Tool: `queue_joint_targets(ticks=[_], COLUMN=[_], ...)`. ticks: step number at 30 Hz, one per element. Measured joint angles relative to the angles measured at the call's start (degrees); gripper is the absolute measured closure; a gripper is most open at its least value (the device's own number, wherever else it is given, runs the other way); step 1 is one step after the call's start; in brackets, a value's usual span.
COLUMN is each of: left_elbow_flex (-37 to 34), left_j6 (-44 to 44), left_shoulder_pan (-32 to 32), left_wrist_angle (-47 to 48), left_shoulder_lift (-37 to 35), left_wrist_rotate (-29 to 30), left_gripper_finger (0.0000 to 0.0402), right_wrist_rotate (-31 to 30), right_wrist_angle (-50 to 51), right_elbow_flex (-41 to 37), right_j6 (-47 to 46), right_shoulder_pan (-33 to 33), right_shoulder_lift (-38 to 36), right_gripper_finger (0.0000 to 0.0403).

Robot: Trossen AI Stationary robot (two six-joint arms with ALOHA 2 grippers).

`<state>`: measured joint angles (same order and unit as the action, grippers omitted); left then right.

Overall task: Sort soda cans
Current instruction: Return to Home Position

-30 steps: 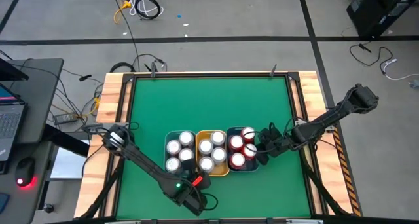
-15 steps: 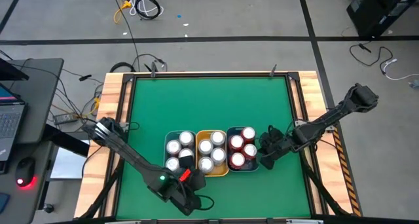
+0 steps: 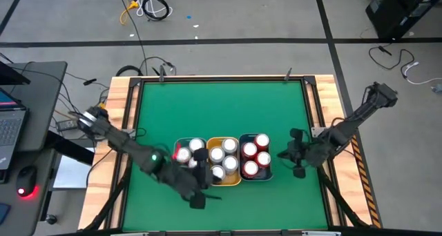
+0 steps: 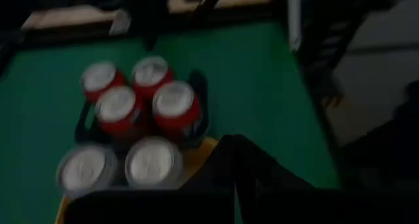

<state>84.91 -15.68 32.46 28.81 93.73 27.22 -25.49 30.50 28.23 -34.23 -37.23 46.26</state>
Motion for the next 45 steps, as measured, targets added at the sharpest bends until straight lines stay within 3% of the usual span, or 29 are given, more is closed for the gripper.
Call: queue_joint_targets(ticks=[7,10,19,25,28,36,45], left_elbow_flex=[-20.1,-27.2,-38.5,-43.6,-47.0,-53.5,-62.7], left_j6=[10.4,12.5,14.7,15.4,15.4,15.3,15.4], left_shoulder_pan=[-8.3,-12.5,-20.7,-27.6,-31.0,-36.9,-37.7], left_wrist_angle=[-27.0,-33.2,-36.4,-44.4,-49.3,-51.8,-54.4], left_shoulder_lift=[-12.6,-17.4,-24.8,-29.2,-31.0,-36.6,-50.0], left_wrist_rotate=[-14.0,-17.7,-21.0,-30.2,-34.2,-37.0,-35.9], left_gripper_finger=[0.0401,0.0401,0.0401,0.0401,0.0401,0.0401,0.0401], right_wrist_rotate=[-8.3,-9.4,-5.4,2.2,3.2,12.1,17.7], right_wrist_angle=[-2.2,-7.5,-15.8,-18.5,-19.4,-23.8,-39.6], right_elbow_flex=[-0.6,-3.1,-11.9,-14.1,-14.7,-17.2,-24.7], right_j6=[16.4,22.5,28.0,30.4,32.9,35.4,35.8], right_shoulder_pan=[-0.5,0.7,4.9,10.2,12.9,20.7,29.3], right_shoulder_lift=[-7.3,-10.3,-23.5,-30.7,-32.7,-34.4,-33.4], right_gripper_finger=[0.0403,0.0403,0.0403,0.0403,0.0403,0.0403,0.0403])
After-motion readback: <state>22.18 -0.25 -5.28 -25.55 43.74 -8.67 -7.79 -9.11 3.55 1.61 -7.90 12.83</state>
